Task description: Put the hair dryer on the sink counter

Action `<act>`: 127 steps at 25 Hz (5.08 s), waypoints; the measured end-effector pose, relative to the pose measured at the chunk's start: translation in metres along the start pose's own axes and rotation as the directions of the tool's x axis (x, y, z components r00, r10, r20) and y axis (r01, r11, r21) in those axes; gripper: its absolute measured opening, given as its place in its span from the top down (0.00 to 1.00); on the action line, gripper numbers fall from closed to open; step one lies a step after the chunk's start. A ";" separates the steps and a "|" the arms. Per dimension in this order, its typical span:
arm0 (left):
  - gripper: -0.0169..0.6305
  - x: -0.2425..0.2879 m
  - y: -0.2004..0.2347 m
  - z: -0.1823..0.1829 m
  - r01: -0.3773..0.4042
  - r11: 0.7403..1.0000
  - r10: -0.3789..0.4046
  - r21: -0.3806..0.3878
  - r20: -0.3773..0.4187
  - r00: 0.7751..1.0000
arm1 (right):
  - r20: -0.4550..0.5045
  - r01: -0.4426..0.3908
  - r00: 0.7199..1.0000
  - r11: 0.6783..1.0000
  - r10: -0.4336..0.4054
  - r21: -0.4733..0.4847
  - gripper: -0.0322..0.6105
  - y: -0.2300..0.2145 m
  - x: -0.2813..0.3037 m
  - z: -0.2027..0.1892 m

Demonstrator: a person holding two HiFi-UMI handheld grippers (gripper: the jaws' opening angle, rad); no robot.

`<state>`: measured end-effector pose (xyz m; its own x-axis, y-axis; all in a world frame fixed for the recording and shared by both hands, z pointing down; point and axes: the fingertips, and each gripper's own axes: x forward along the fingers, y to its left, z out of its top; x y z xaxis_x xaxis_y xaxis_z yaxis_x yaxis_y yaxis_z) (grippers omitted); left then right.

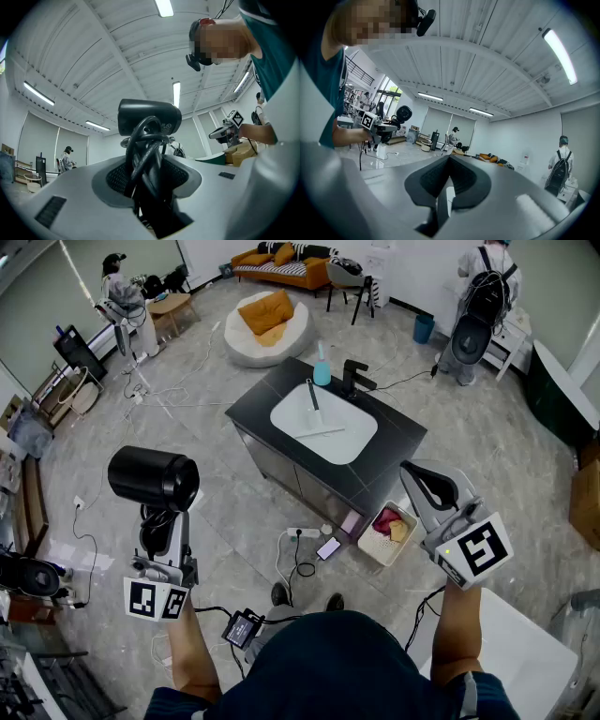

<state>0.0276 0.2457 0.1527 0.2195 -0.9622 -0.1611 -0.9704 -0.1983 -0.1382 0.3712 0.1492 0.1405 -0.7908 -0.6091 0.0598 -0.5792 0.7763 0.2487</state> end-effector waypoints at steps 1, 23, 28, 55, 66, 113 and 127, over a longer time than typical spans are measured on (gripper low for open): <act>0.71 0.000 -0.001 -0.001 0.000 1.000 0.000 -0.001 0.000 1.000 | 0.001 0.000 1.000 1.000 0.000 0.000 0.94 0.000 0.000 -0.001; 0.71 0.031 -0.006 -0.012 -0.012 1.000 0.012 0.004 0.002 1.000 | 0.047 -0.082 0.996 0.994 0.079 0.078 0.94 -0.011 0.036 -0.017; 0.70 0.048 0.003 -0.017 0.003 1.000 -0.003 0.011 0.016 1.000 | 0.050 -0.085 0.995 0.993 0.081 0.081 0.94 -0.013 0.060 -0.020; 0.71 0.194 0.319 -0.076 0.273 0.961 -0.269 -0.047 0.088 0.959 | 0.001 0.163 0.987 0.986 -0.163 0.046 0.94 0.052 0.367 0.039; 0.71 0.240 0.357 -0.104 0.332 0.941 -0.326 -0.060 0.095 0.941 | -0.017 0.191 0.982 0.981 -0.190 0.041 0.94 0.052 0.434 0.033; 0.71 0.390 0.323 -0.386 0.320 0.938 -0.344 -0.132 -0.262 0.902 | -0.100 0.175 0.982 0.972 -0.160 0.159 0.94 -0.026 0.499 -0.154; 0.71 0.415 0.310 -0.479 0.325 0.932 -0.363 -0.161 -0.379 0.852 | -0.147 0.173 0.979 0.959 -0.142 0.226 0.94 -0.029 0.512 -0.219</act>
<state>-0.2307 -0.3044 0.5109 0.5005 -0.8182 0.2829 -0.8491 -0.5278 -0.0243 0.0261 -0.2207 0.3755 -0.6630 -0.7301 0.1655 -0.7366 0.6757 0.0302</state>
